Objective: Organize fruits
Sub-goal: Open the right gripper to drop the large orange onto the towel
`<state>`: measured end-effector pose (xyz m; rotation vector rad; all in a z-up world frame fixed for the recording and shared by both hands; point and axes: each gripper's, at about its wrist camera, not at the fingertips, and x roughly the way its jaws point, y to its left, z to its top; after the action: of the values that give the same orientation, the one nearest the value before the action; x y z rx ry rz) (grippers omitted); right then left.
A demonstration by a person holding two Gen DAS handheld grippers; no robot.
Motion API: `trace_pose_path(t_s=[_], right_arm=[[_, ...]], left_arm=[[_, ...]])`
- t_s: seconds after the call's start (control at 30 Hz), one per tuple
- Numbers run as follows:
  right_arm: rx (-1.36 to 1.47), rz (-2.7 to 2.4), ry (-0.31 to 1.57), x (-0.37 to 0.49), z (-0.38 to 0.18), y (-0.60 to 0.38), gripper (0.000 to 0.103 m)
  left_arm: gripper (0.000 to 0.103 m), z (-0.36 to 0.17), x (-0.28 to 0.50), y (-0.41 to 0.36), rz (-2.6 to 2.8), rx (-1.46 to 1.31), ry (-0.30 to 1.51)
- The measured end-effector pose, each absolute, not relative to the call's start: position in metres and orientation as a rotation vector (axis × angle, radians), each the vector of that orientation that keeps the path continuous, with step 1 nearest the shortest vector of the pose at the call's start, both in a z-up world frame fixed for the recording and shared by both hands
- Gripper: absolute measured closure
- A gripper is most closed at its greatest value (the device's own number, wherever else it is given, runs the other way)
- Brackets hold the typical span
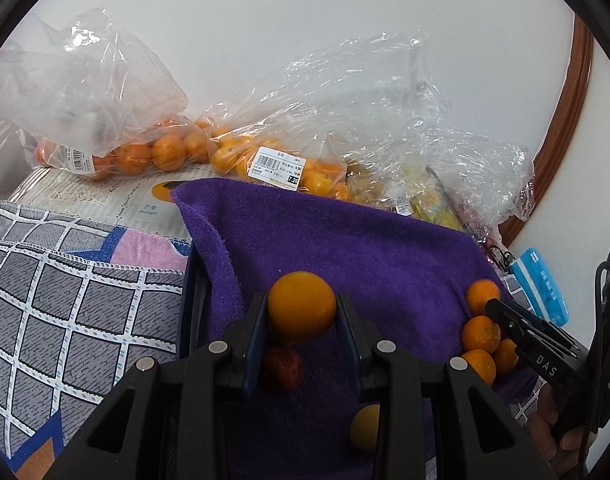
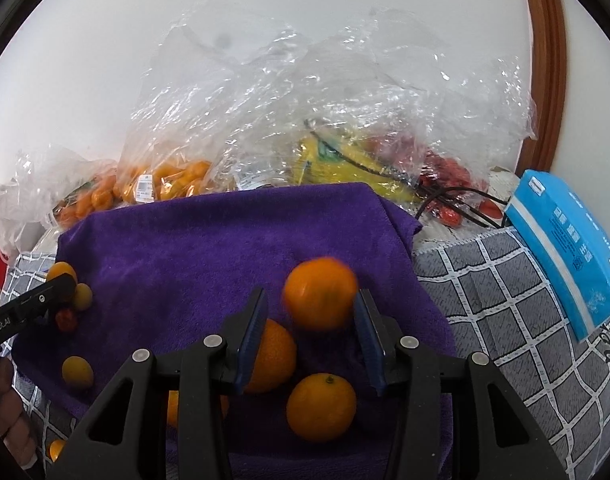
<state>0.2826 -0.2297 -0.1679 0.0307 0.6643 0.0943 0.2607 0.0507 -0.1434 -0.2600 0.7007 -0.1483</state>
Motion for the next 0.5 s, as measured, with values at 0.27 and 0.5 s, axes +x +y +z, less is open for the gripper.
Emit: trace_pose_path(t_s=[0.27,0.5], right_arm=[[0.000,0.109,0.656,0.2808,-0.1673,-0.2239,0.058],[-0.001,0.108,0.655,0.2810,-0.1676,-0.2254,0.057]], left_arm=[[0.071,-0.1435,0.2609,0.0503,-0.149,-0.259,0.701],[0.071,-0.1437,0.2607,0.0499,-0.152,-0.262,0.702]])
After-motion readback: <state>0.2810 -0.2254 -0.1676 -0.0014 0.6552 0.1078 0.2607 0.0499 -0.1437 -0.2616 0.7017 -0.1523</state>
